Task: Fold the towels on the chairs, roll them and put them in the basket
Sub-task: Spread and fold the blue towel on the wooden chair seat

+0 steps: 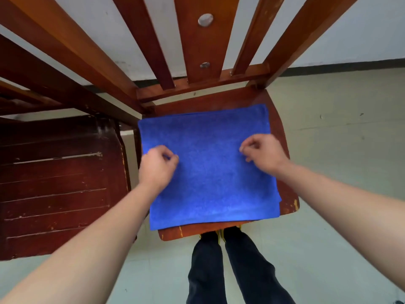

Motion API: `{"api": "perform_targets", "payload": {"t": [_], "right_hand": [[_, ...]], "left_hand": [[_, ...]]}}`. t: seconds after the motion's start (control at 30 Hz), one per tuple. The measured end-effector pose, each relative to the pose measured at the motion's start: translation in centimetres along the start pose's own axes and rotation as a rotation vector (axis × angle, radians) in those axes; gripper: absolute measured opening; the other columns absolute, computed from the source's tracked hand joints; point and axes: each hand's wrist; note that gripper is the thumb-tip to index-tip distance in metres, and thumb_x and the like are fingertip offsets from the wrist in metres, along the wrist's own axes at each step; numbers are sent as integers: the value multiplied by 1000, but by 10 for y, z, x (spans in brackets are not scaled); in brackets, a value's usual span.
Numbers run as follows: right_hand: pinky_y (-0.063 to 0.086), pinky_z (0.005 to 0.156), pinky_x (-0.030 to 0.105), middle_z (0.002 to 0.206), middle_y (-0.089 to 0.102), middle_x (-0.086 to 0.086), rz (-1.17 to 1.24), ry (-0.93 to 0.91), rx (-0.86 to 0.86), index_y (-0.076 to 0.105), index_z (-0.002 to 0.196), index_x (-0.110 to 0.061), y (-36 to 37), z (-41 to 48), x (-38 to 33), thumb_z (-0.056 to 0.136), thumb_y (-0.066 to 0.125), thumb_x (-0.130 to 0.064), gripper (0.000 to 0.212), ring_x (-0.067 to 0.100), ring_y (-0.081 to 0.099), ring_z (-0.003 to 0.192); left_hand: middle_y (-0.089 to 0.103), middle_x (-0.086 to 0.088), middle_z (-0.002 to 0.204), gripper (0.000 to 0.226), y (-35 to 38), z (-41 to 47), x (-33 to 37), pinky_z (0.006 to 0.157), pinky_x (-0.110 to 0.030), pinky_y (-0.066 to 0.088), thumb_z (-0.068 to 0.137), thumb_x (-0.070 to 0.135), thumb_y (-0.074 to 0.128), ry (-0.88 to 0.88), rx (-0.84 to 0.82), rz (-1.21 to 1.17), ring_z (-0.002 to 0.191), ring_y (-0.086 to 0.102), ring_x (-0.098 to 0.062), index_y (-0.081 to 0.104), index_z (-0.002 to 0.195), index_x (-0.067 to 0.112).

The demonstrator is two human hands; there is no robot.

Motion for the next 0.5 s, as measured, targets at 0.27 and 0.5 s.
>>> {"api": "perform_targets", "payload": {"t": [0.27,0.5], "right_hand": [[52,73,35,72,68,5,6,303,277,65,69,-19,-27,-34,75,83,67,-17,14,25,64,73],[54,69,38,70,71,5,-30,409,1,65,69,-11,-4,-91,110,74,77,-43,34,25,67,67]], "left_hand": [[65,-1,87,21,2,-39,-55,76,-31,42,85,25,66,-266,159,-39,91,61,-28,64,102,14],[69,-10,96,29,12,-89,-86,84,-40,53,74,28,80,-606,67,-286,91,66,-31,66,91,9]]}}
Point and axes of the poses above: each hand's wrist, its own z-axis towards the middle knuckle, its own y-axis out of the palm, x = y × z
